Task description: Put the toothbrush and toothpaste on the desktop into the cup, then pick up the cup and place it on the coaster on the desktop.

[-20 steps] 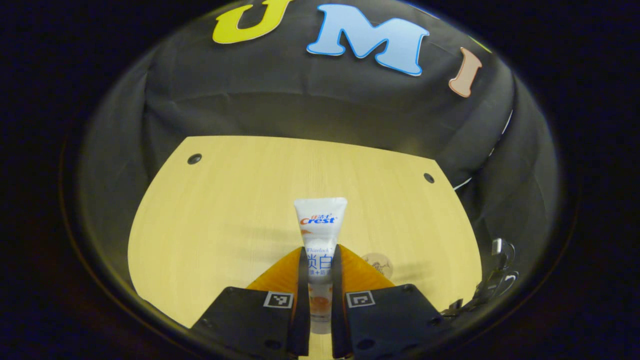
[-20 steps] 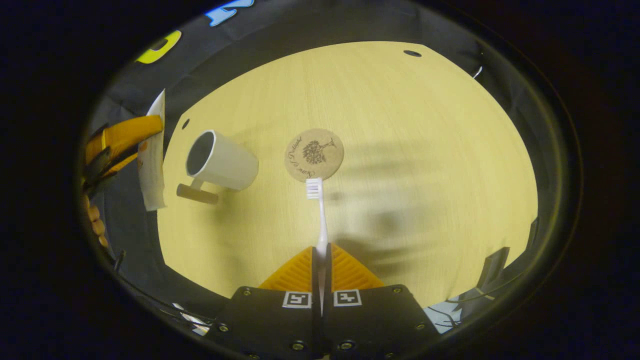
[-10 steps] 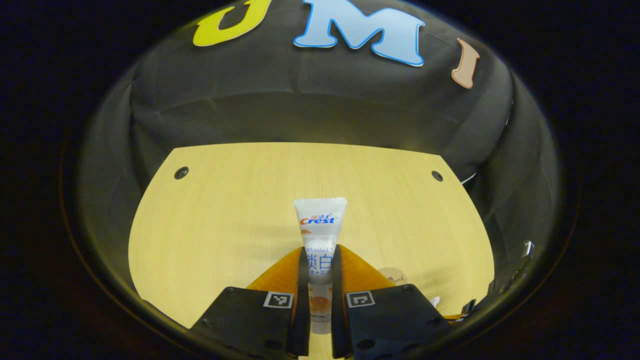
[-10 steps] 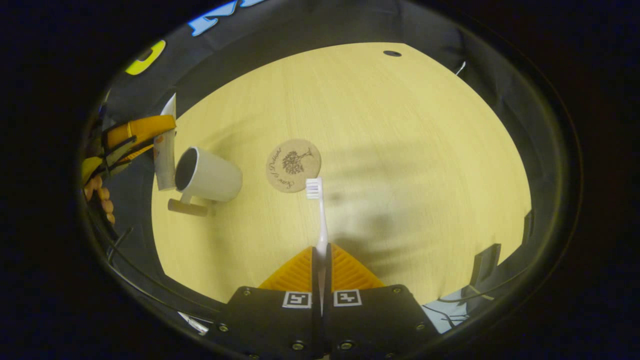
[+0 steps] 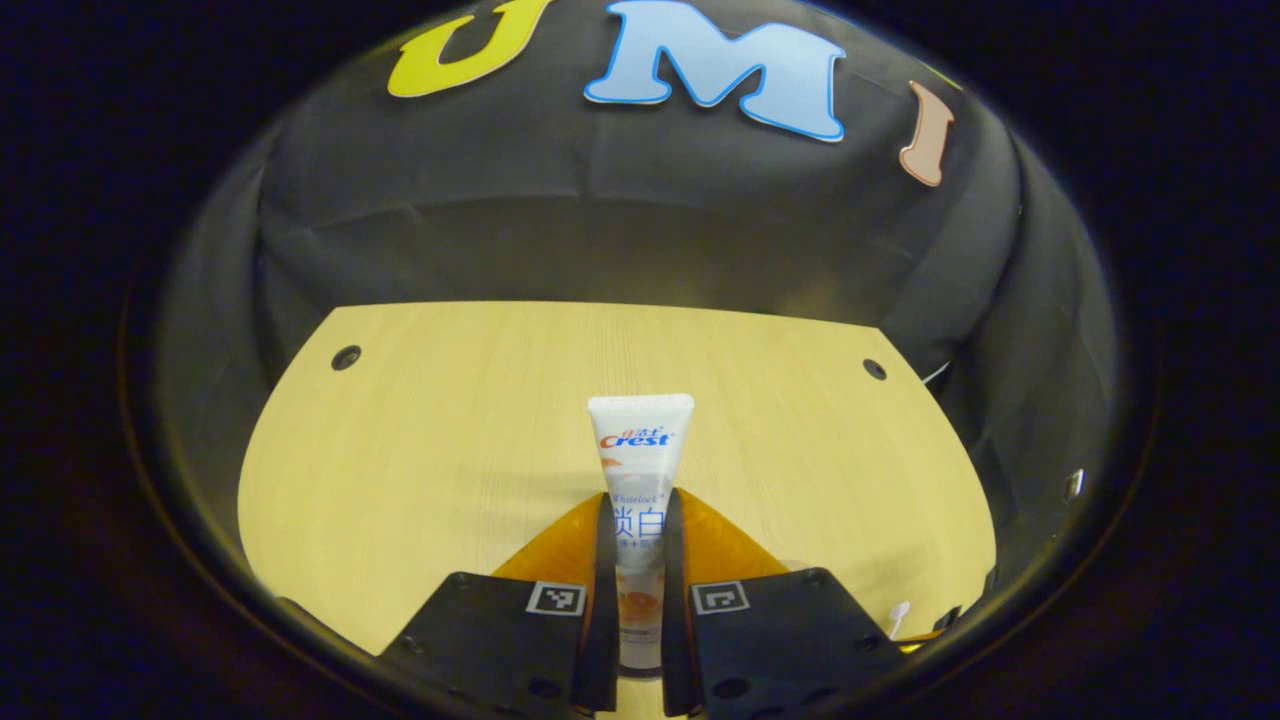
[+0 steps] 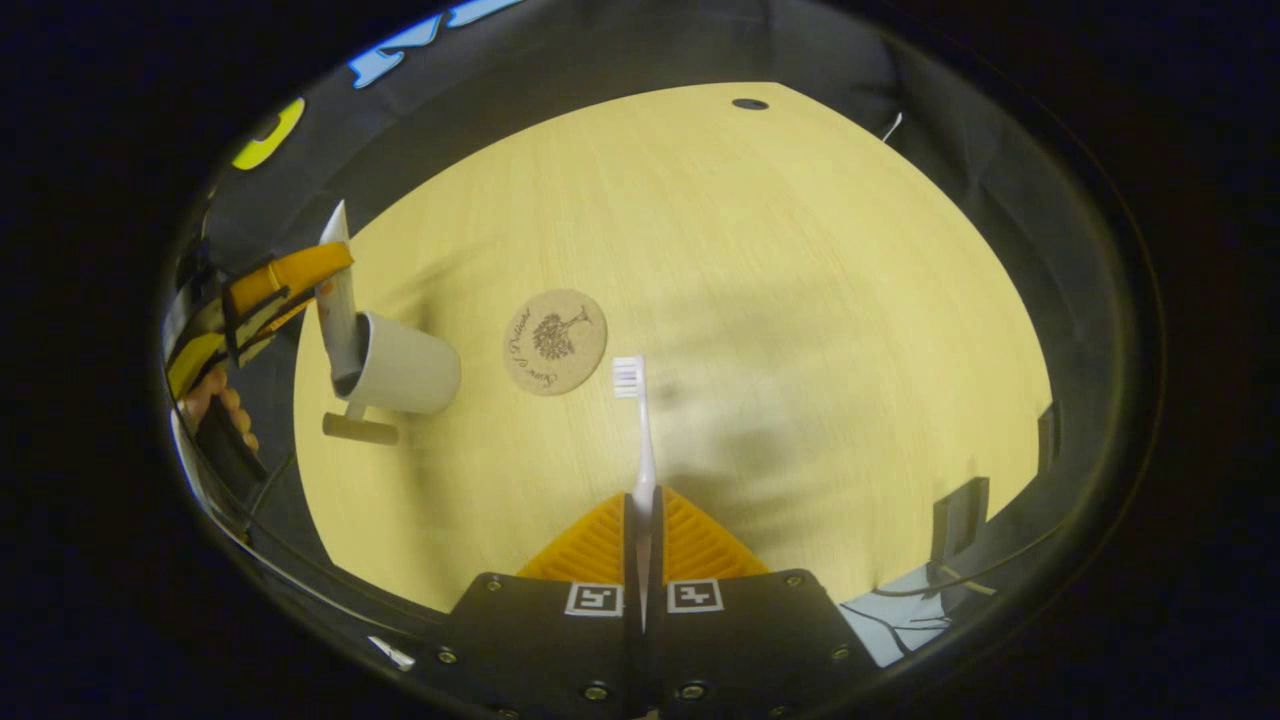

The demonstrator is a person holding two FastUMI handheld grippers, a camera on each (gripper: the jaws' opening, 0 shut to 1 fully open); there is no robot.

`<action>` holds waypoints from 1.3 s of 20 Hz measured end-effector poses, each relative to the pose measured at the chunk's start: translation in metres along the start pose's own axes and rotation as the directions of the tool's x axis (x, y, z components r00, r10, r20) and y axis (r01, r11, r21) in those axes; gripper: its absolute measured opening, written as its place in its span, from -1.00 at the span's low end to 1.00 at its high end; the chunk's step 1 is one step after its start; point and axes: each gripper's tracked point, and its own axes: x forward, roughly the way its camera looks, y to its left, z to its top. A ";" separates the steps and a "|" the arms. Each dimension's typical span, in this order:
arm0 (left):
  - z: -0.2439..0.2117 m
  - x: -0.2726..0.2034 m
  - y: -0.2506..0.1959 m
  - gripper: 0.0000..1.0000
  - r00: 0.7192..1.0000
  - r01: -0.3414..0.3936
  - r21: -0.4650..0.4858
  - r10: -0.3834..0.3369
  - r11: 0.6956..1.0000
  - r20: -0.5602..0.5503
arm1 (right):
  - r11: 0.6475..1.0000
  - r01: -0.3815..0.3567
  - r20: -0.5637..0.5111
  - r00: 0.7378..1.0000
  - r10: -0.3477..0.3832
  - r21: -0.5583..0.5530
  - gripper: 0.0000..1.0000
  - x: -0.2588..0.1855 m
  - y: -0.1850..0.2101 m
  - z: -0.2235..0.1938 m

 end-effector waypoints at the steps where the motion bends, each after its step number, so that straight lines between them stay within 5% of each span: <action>1: 0.001 -0.001 -0.002 -0.51 1.000 -0.004 0.009 0.004 1.000 0.021 | 1.000 0.002 -0.001 1.000 -0.002 0.006 -0.96 0.000 -0.002 0.000; 14: -0.003 -0.004 -0.008 -0.53 0.969 -0.085 -0.003 0.083 0.996 0.231 | 0.999 0.036 -0.014 0.999 -0.036 -0.017 -0.96 -0.011 -0.016 -0.014; 19: -0.010 -0.004 -0.007 -0.10 0.969 -0.082 -0.033 0.088 0.996 0.232 | 0.999 0.038 -0.007 0.999 -0.038 -0.028 -0.96 -0.013 -0.020 -0.014; 21: -0.015 -0.007 -0.004 0.23 0.970 -0.086 -0.041 0.093 0.995 0.226 | 0.999 0.036 0.001 0.999 -0.036 -0.032 -0.96 -0.015 -0.021 -0.011; 24: -0.016 -0.018 -0.004 0.12 0.966 -0.088 -0.025 0.091 0.996 0.242 | 0.999 0.018 0.017 1.000 -0.017 -0.032 -0.96 -0.018 -0.017 -0.006; 26: -0.019 -0.024 -0.004 0.28 0.966 -0.088 -0.019 0.090 0.996 0.242 | 0.999 0.006 0.033 0.999 -0.005 -0.040 -0.96 -0.020 -0.012 0.001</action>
